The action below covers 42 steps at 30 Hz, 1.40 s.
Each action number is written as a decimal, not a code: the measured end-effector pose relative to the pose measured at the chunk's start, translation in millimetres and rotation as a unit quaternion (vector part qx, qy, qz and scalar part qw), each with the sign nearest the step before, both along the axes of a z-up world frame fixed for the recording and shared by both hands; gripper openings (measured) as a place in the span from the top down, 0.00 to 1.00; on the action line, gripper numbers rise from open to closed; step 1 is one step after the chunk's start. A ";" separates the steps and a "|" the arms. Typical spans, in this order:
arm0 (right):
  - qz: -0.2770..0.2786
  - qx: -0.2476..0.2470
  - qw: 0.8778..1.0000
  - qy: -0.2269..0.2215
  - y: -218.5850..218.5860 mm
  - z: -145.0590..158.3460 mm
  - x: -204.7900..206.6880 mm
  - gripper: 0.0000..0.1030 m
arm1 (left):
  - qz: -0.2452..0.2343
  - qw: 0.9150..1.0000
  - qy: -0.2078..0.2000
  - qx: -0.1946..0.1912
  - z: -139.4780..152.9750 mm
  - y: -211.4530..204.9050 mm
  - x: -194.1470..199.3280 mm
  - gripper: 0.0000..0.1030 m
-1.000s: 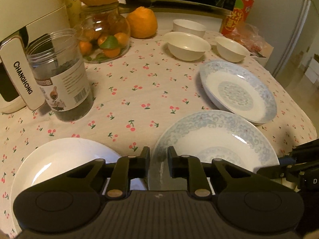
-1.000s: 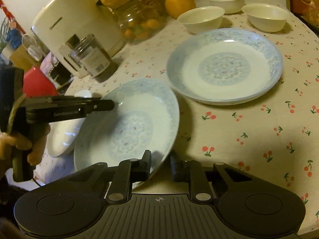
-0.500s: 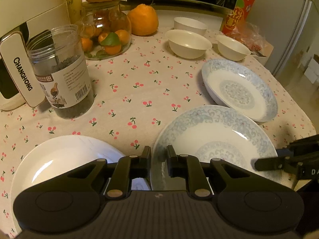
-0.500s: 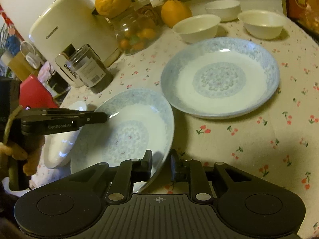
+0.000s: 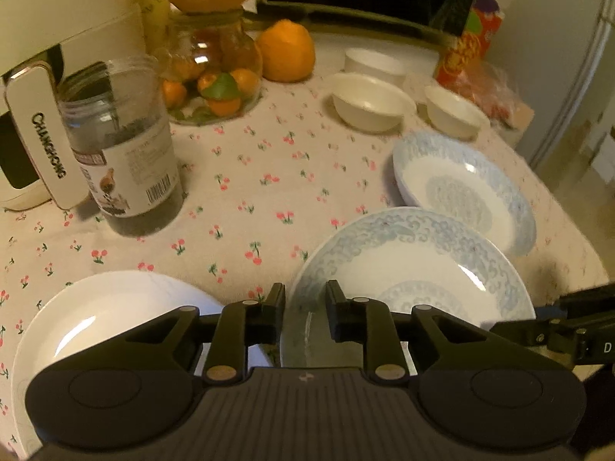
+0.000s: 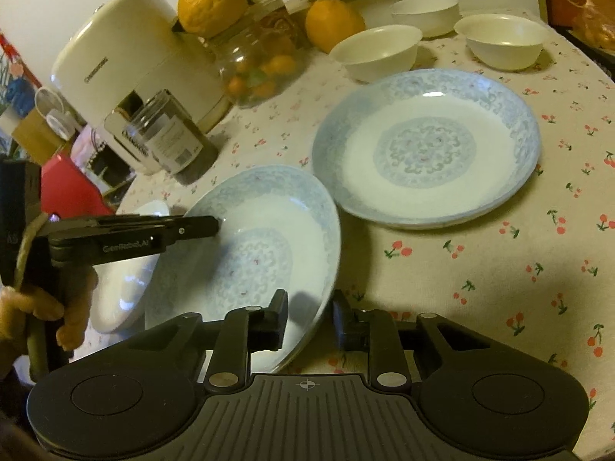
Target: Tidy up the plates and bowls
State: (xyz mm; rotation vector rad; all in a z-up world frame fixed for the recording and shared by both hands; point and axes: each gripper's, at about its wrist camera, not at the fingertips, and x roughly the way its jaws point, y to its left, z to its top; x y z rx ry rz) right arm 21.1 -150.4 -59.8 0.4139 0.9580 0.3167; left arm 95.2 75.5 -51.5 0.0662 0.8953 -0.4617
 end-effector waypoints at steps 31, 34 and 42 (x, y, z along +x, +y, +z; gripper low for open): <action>-0.108 0.040 0.993 0.010 -90.7 28.7 72.0 0.83 | 0.031 0.997 0.008 -0.068 21.3 -58.3 45.6 0.87; -0.125 0.043 0.991 0.013 -103.1 26.6 79.7 0.83 | 0.032 0.998 0.007 -0.062 16.6 -70.4 49.6 0.87; -0.151 0.034 0.987 0.032 -120.7 11.1 98.8 0.83 | 0.040 0.997 -0.003 -0.064 14.8 -88.4 56.0 0.88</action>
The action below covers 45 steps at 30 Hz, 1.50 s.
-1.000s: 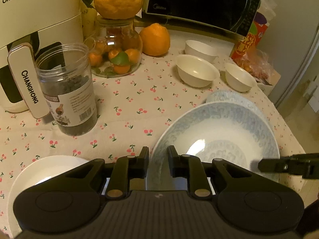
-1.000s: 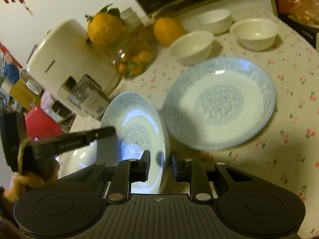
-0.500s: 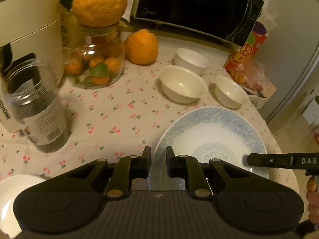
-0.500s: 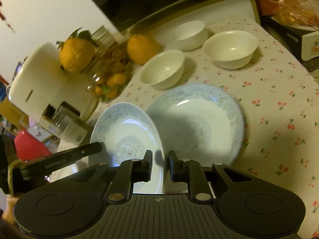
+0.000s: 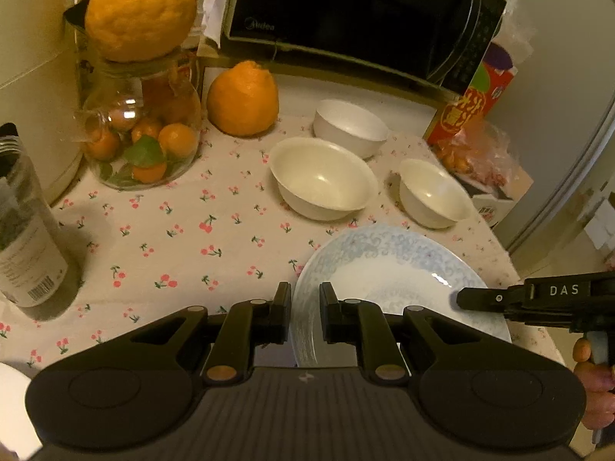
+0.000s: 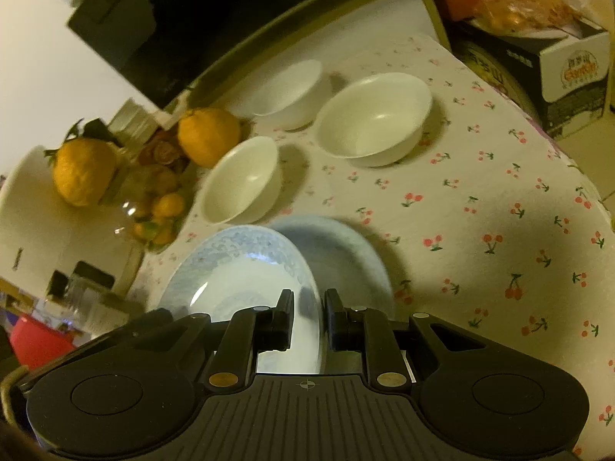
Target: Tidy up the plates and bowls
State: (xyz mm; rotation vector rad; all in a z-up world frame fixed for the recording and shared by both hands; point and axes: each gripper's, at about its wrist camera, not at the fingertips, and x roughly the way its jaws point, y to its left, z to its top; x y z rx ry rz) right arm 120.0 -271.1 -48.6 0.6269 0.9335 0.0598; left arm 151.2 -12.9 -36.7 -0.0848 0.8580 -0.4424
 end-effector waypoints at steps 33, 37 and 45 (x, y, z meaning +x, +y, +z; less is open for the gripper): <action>0.051 -0.147 0.987 -0.027 18.0 7.7 5.6 0.74 | -0.012 0.988 -0.064 0.140 -14.6 -44.3 -13.5 0.81; 0.045 -0.119 0.992 -0.020 11.6 5.6 6.4 0.73 | -0.012 0.988 -0.063 0.141 -15.1 -43.3 -14.3 0.79; 0.039 -0.094 0.995 -0.015 6.1 3.4 6.0 0.73 | -0.013 0.992 -0.018 0.123 -12.7 -38.2 -15.6 0.74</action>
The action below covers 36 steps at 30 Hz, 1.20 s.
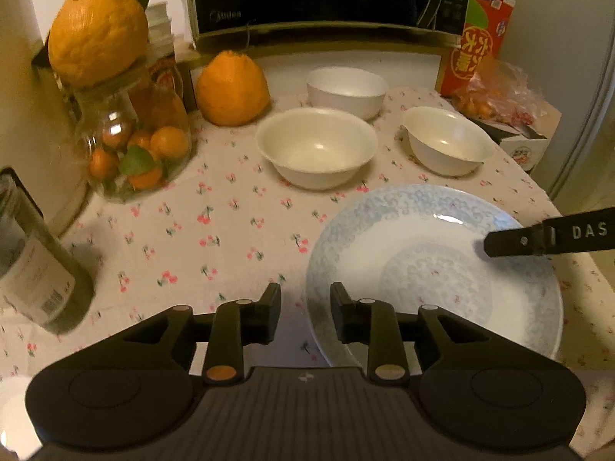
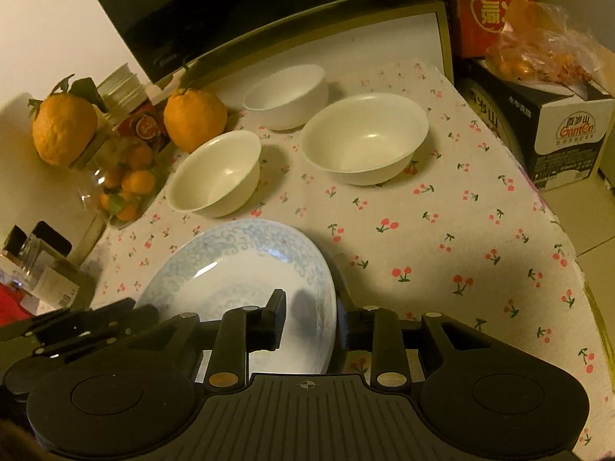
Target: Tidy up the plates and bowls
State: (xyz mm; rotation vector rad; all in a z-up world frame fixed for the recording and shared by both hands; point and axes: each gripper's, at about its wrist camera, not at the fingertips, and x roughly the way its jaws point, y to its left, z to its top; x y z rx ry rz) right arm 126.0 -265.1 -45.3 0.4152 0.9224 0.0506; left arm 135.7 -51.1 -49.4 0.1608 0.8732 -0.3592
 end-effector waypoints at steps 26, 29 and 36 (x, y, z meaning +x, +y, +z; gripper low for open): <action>-0.025 0.056 0.998 0.001 -25.5 9.9 -8.3 0.75 | 0.006 0.999 0.031 -0.016 -6.7 0.2 -12.4 0.67; -0.019 0.045 0.999 -0.005 -20.0 15.1 -11.1 0.68 | -0.001 1.000 0.017 -0.024 -0.9 2.1 -17.2 0.40; 0.008 0.010 0.999 -0.039 1.2 34.4 -24.5 0.27 | -0.009 0.999 -0.005 -0.045 13.7 14.7 -29.4 0.11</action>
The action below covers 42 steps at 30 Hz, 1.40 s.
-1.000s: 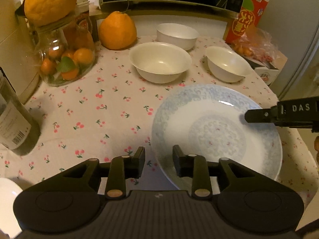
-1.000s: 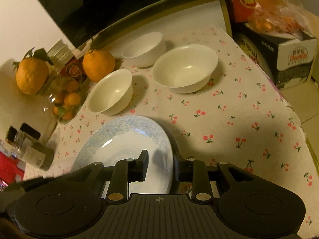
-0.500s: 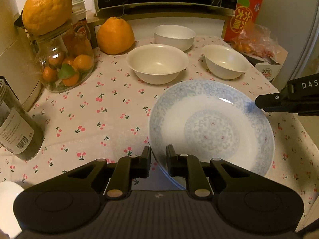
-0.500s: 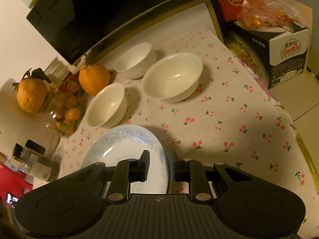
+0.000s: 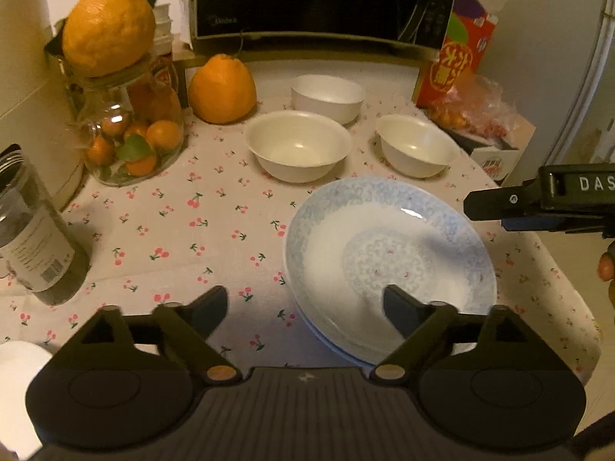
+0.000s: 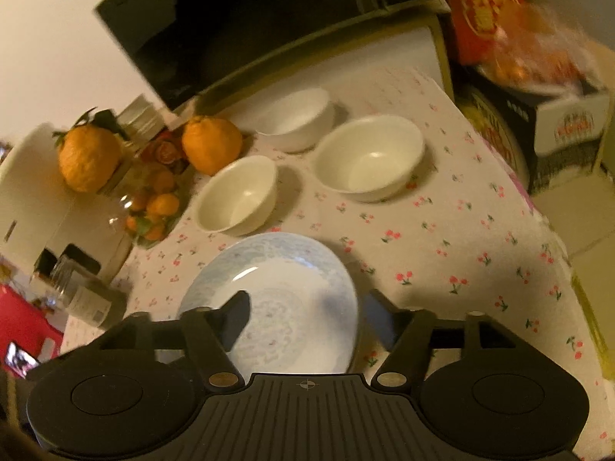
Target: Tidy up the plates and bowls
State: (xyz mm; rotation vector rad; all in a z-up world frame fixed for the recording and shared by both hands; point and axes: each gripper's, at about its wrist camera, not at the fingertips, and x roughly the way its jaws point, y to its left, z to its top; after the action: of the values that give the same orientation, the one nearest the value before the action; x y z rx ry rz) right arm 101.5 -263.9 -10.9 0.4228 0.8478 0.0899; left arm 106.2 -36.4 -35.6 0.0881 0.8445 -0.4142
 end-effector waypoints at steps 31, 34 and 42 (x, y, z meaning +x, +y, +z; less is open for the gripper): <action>0.200 -0.056 0.973 -0.098 181.3 14.4 -40.5 0.04 | 0.077 0.995 -0.061 0.020 16.8 147.6 -60.2 0.01; 0.213 -0.057 0.970 -0.099 194.5 8.9 -43.0 0.03 | 0.083 0.994 -0.066 0.023 14.2 163.6 -65.8 0.01; 0.233 -0.058 0.967 -0.086 223.6 -8.4 -44.7 0.03 | 0.104 0.992 -0.073 0.024 6.4 200.6 -79.3 0.01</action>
State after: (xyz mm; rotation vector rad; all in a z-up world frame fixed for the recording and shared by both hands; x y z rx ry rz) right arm 56.8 -40.2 -19.3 0.0960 0.7623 0.5036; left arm 27.0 164.2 -29.2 0.0735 0.7113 -0.1893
